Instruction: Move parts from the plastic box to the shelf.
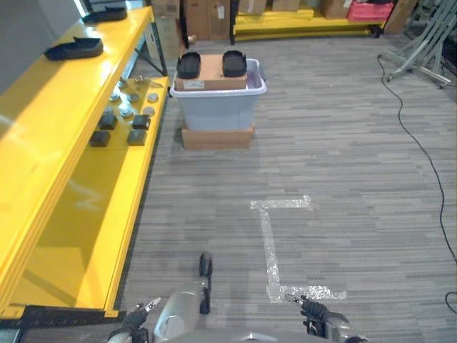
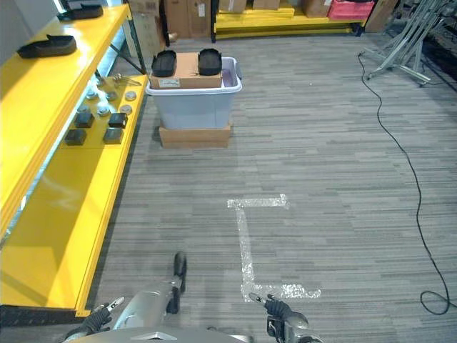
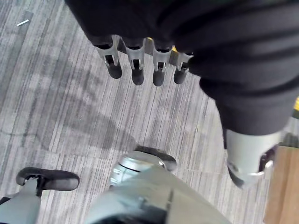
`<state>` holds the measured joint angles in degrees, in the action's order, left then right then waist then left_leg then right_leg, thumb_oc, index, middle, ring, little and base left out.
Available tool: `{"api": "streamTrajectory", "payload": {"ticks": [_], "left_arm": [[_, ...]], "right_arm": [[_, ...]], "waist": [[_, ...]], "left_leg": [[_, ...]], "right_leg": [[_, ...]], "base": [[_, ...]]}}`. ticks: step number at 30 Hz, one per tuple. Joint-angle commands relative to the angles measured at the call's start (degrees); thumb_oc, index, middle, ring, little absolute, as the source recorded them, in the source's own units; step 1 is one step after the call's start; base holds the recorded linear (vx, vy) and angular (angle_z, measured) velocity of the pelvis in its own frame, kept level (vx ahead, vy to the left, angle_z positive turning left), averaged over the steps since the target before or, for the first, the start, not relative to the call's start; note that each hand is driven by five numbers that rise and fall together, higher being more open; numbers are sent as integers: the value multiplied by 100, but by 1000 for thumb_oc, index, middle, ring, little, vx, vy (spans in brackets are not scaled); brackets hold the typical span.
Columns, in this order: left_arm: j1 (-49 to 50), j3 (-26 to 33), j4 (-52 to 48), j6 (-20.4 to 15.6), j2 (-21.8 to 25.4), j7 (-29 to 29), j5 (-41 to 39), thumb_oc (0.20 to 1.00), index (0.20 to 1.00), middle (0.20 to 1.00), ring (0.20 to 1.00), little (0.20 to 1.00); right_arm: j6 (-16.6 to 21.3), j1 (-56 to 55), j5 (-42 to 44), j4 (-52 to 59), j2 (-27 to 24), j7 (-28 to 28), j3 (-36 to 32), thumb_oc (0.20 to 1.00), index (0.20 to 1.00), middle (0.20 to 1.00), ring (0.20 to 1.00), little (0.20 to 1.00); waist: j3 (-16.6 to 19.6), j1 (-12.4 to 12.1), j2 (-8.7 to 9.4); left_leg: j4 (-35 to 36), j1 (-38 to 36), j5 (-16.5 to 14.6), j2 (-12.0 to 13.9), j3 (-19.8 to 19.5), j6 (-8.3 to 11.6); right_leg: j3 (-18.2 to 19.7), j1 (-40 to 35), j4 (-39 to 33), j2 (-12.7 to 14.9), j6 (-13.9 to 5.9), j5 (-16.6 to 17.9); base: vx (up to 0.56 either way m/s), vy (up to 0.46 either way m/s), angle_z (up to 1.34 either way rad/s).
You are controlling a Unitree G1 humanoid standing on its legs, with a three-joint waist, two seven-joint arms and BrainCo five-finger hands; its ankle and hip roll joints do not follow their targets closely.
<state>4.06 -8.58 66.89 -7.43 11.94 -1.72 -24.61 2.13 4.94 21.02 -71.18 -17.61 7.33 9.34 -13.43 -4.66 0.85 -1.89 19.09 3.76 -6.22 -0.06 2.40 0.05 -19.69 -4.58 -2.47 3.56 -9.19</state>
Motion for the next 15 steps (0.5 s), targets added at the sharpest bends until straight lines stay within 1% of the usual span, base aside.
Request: {"api": "streamTrajectory", "payload": {"ticks": [1, 3, 4, 5, 6, 7, 8, 9, 10, 11, 12, 13, 14, 15], "left_arm": [[-121, -90, -283, -185, 144, 16, -8, 1000, 1000, 1000, 1000, 1000], [-157, -25, -284, -150, 153, 76, -85, 1000, 1000, 1000, 1000, 1000], [-193, 5, -244, -180, 177, 82, -118, 1000, 1000, 1000, 1000, 1000], [-266, 15, -177, -284, 200, 78, -181, 1000, 1000, 1000, 1000, 1000], [-332, 14, -148, -302, 217, 83, -182, 1000, 1000, 1000, 1000, 1000], [-383, -8, -126, -298, 234, 106, -162, 1000, 1000, 1000, 1000, 1000], [-425, -31, -106, -306, 239, 131, -91, 1000, 1000, 1000, 1000, 1000], [-462, -64, -73, -330, 246, 167, -55, 1000, 1000, 1000, 1000, 1000], [-484, -88, -48, -348, 250, 195, -37, 1000, 1000, 1000, 1000, 1000], [-516, -142, -68, -338, 289, 256, -54, 1000, 1000, 1000, 1000, 1000], [-542, -152, -106, -309, 330, 272, -37, 1000, 1000, 1000, 1000, 1000], [-583, -151, -146, -260, 391, 267, -5, 1000, 1000, 1000, 1000, 1000], [-602, -145, -160, -235, 418, 259, -4, 1000, 1000, 1000, 1000, 1000], [-651, -131, -202, -165, 482, 242, -15, 1000, 1000, 1000, 1000, 1000]], "right_arm": [[-93, -98, 107, 120, -142, 60, 118, 1000, 1000, 1000, 1000, 1000], [-233, -104, 2, 74, -83, 38, 120, 1000, 1000, 1000, 1000, 1000], [-315, -104, -67, 31, -40, 69, 131, 1000, 1000, 1000, 1000, 1000], [-393, -105, -243, -35, 16, 156, 128, 1000, 1000, 1000, 1000, 1000], [-414, -127, -326, -55, 58, 180, 120, 1000, 1000, 1000, 1000, 1000], [-387, -137, -337, -82, 85, 175, 121, 1000, 1000, 1000, 1000, 1000], [-337, -147, -303, -101, 107, 159, 125, 1000, 1000, 1000, 1000, 1000], [-284, -146, -199, -120, 142, 139, 141, 1000, 1000, 1000, 1000, 1000], [-238, -140, -94, -133, 166, 150, 156, 1000, 1000, 1000, 1000, 1000], [-155, -129, -7, -82, 220, 144, 186, 1000, 1000, 1000, 1000, 1000], [-95, -126, -21, -27, 257, 116, 217, 1000, 1000, 1000, 1000, 1000], [-73, -119, 13, 28, 277, 74, 252, 1000, 1000, 1000, 1000, 1000], [-75, -121, 34, 43, 274, 71, 263, 1000, 1000, 1000, 1000, 1000], [-101, -127, 70, 80, 259, 53, 288, 1000, 1000, 1000, 1000, 1000]], "waist": [[-64, -162, -123], [41, -195, -78], [100, -212, -37], [147, -225, 8], [169, -216, -17], [164, -197, -47], [184, -190, -108], [187, -165, -169], [185, -148, -182], [147, -103, -253], [105, -59, -275], [59, 7, -265], [50, 35, -255], [15, 117, -216]], "left_leg": [[-66, -411, 591, 147, 332, -105], [-111, -532, 376, 114, 490, -264], [-145, -643, 215, 98, 601, -386], [-170, -814, 24, 72, 782, -571], [-155, -983, -70, 62, 796, -686], [-170, -1121, -153, 32, 714, -787], [-185, -1214, -212, 60, 646, -847], [-173, -1381, -293, 83, 567, -907], [-160, -1471, -342, 79, 527, -935], [-127, -1742, -476, 138, 516, -971], [-76, -1945, -541, 162, 496, -961], [-13, -2149, -606, 168, 467, -945], [14, -2216, -638, 174, 455, -934], [76, -2376, -720, 168, 435, -908]], "right_leg": [[361, 565, 684, -345, -280, 193], [309, 425, 913, -275, -330, 12], [139, 443, 1254, -190, -404, 47], [-233, 575, 1917, 39, -582, 280], [-463, 741, 2547, 205, -731, 541], [-586, 944, 3338, 331, -873, 778], [-649, 1167, 3779, 392, -955, 998], [-736, 1501, 4336, 523, -1009, 1142], [-765, 1672, 4512, 599, -1023, 1202], [-982, 2031, 4560, 900, -928, 1154], [-1124, 2209, 4332, 995, -875, 1063], [-1247, 2353, 3810, 981, -865, 1012], [-1280, 2410, 3604, 962, -872, 1014], [-1333, 2511, 3062, 898, -889, 1022]], "base": [[423, 180, -77], [383, 164, -29], [396, 173, 9], [432, 196, -3], [409, 204, -35], [340, 180, -46], [289, 172, -38], [288, 149, -9], [356, 143, 12], [412, 86, 42], [493, 21, 47], [369, -45, 40], [376, -85, 22], [325, -85, 25]]}}
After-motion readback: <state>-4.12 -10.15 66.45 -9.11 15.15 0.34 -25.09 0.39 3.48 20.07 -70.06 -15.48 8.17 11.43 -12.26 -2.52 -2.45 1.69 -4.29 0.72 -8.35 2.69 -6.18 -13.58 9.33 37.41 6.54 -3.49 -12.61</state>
